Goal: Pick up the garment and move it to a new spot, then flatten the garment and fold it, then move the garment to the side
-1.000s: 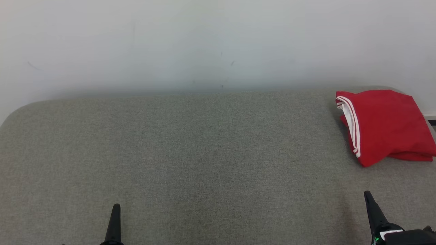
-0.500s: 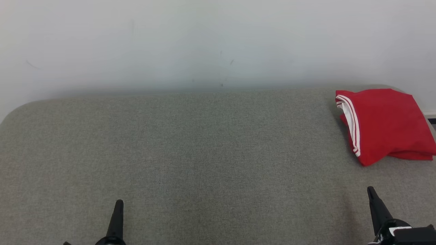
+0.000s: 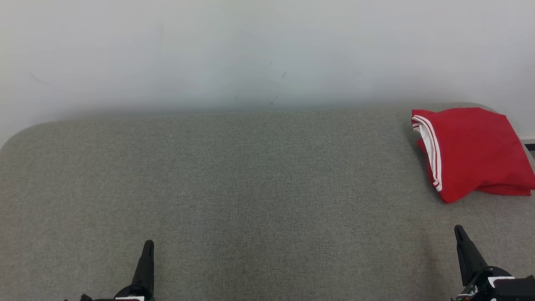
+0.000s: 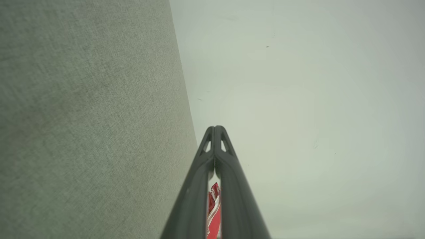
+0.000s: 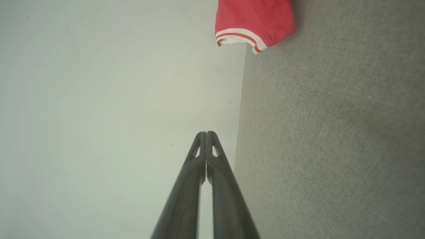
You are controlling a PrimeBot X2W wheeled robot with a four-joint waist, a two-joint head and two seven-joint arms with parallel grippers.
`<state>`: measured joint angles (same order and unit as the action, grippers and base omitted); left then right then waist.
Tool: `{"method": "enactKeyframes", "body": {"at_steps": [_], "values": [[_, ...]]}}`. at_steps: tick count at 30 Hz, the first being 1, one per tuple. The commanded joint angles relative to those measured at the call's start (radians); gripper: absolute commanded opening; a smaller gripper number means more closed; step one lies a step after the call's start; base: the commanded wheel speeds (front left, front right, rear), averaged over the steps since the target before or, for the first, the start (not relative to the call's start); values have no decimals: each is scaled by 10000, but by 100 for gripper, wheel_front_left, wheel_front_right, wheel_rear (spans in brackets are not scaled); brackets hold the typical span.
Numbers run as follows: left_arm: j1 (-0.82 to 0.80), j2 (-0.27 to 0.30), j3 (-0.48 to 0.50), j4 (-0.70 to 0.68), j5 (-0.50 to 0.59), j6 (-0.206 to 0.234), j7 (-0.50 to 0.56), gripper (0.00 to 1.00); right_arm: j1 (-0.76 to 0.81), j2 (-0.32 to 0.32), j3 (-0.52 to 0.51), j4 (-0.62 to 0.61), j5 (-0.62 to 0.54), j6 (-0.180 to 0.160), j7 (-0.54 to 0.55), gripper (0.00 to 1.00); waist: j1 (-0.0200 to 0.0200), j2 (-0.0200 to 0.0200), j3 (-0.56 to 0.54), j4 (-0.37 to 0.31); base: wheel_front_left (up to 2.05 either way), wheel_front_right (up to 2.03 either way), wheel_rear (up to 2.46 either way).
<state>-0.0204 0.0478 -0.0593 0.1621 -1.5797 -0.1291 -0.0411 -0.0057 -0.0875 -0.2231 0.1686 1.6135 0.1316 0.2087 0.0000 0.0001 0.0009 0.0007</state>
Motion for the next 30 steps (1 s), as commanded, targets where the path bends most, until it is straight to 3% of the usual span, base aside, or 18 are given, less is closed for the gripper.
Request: {"method": "enactKeyframes", "body": {"at_steps": [1, 30], "values": [[-109, 42, -27, -56, -270, -25, 63, 0, -111, 28, -75, -46, 233, -18, 96, 0, 0, -1, 7, -2, 0, 0, 0], [-130, 41, -41, -58, -500, -29, 81, 0, -127, 139, -256, -32, 301, -19, 291, 0, 0, -1, 20, -7, 0, 0, 0]]}}
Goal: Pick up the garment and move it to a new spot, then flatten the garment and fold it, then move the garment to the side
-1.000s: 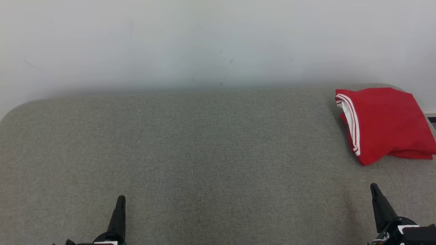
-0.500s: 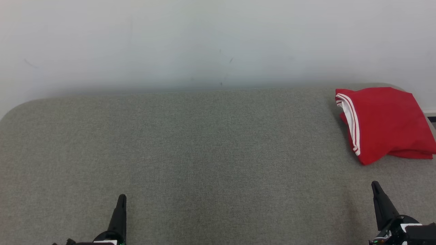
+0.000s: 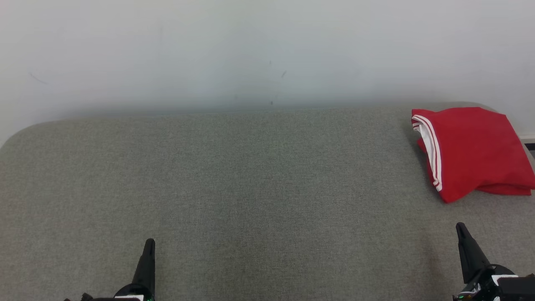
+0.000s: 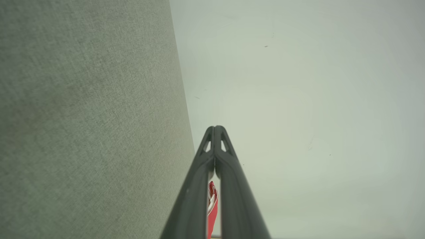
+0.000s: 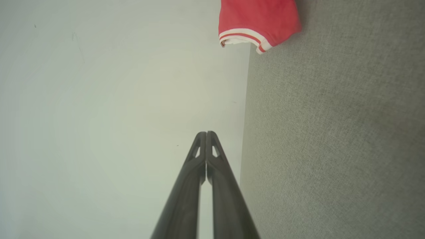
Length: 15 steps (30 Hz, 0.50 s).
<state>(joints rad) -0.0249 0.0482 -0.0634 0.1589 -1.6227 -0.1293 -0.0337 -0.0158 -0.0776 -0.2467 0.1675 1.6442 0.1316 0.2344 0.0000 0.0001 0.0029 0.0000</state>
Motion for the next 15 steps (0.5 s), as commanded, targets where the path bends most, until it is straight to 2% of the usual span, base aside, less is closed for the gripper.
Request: {"method": "enactKeyframes", "body": {"at_steps": [1, 15], "values": [[-85, 37, -3, -26, -71, -27, 6, 0, -28, 42, -23, -20, -12, -19, 40, 0, 0, -1, 0, 0, 0, 0, 0], [-85, 37, -2, -26, -71, -27, 6, 0, -47, 83, -82, -14, -60, -17, 95, 0, 0, -1, 0, 0, 0, 0, 0]]}}
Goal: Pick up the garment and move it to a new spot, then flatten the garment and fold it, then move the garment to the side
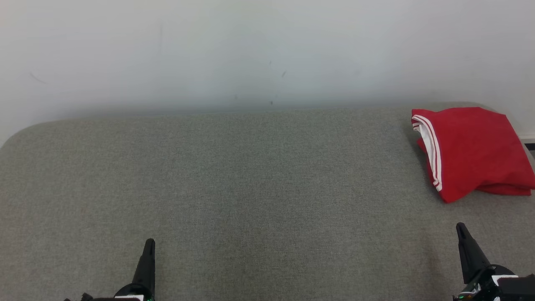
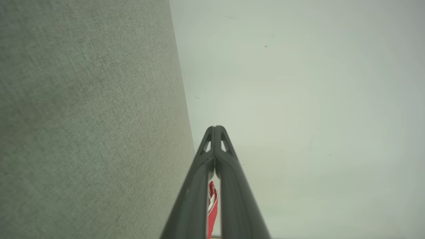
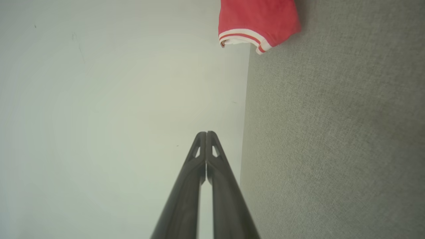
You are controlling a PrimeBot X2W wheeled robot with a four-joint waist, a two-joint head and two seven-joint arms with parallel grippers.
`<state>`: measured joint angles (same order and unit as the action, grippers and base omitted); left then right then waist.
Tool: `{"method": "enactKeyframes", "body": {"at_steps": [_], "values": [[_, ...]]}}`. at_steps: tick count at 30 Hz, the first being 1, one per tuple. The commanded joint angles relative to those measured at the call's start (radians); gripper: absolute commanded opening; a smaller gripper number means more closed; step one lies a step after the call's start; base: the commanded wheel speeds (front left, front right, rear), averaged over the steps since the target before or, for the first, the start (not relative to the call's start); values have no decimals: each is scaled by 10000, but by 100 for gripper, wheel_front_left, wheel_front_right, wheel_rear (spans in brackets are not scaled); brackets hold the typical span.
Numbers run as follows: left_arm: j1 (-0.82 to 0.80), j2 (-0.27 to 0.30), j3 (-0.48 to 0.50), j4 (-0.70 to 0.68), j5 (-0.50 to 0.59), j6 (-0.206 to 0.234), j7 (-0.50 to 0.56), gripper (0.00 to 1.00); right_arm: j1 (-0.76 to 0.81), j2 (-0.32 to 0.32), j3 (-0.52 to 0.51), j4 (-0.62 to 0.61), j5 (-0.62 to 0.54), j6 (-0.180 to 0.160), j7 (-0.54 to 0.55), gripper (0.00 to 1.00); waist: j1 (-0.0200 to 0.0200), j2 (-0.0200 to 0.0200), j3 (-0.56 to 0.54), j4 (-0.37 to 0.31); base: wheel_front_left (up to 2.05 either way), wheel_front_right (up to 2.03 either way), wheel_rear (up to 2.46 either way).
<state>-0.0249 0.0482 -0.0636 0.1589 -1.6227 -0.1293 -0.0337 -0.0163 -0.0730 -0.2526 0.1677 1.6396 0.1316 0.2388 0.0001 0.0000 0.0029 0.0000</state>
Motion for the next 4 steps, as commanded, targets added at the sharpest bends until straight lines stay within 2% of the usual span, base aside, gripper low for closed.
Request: {"method": "enactKeyframes", "body": {"at_steps": [1, 4], "values": [[-85, 37, 2, -26, -71, -27, 6, 0, -43, 40, -25, -15, -17, -17, 55, 0, -1, 0, 0, 0, 0, 0, 0], [-85, 37, 2, -26, -71, -28, 6, 0, -46, 49, -37, -14, -22, -17, 48, 0, -1, 0, 0, 0, 0, 0, 0]]}}
